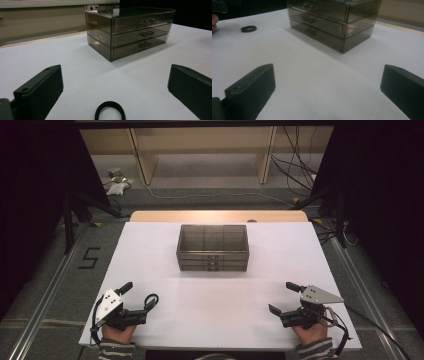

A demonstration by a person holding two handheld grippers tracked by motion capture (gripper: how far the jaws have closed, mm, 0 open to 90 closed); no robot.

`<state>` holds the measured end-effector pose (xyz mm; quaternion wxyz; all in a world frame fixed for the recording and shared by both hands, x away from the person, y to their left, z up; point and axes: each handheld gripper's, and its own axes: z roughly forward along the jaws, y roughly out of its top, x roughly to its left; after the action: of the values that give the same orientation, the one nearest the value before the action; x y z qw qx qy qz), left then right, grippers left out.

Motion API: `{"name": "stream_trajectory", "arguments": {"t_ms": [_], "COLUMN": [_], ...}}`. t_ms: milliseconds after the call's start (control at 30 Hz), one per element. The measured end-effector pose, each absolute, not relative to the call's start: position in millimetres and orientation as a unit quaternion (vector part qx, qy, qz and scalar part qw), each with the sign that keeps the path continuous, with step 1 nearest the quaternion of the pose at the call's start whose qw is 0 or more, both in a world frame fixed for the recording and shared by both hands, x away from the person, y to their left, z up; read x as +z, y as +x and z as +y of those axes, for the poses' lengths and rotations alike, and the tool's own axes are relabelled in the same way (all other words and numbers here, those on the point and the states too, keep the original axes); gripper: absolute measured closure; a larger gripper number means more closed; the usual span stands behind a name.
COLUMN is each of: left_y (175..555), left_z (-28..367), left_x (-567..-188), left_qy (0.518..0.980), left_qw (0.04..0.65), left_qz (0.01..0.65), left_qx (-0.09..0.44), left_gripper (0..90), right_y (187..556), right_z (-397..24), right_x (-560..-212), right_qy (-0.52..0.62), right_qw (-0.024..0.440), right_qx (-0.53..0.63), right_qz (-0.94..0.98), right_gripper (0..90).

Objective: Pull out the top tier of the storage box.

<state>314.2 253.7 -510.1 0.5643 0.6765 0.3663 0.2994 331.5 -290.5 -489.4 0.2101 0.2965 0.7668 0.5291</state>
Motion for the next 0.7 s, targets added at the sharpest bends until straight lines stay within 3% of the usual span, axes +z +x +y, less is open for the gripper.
{"name": "stream_trajectory", "arguments": {"t_ms": [700], "left_y": [313.2], "left_z": [247.3], "left_x": [-508.6], "left_qy": [0.697], "left_qw": [0.548], "left_qz": [0.356], "left_qx": [0.295], "left_gripper": [1.1], "right_y": [331.2], "right_z": [-291.9], "right_x": [-489.5], "right_qy": [0.305], "right_qw": [0.218], "right_qx": [0.518], "right_qz": [0.769], "right_gripper": [0.6]}}
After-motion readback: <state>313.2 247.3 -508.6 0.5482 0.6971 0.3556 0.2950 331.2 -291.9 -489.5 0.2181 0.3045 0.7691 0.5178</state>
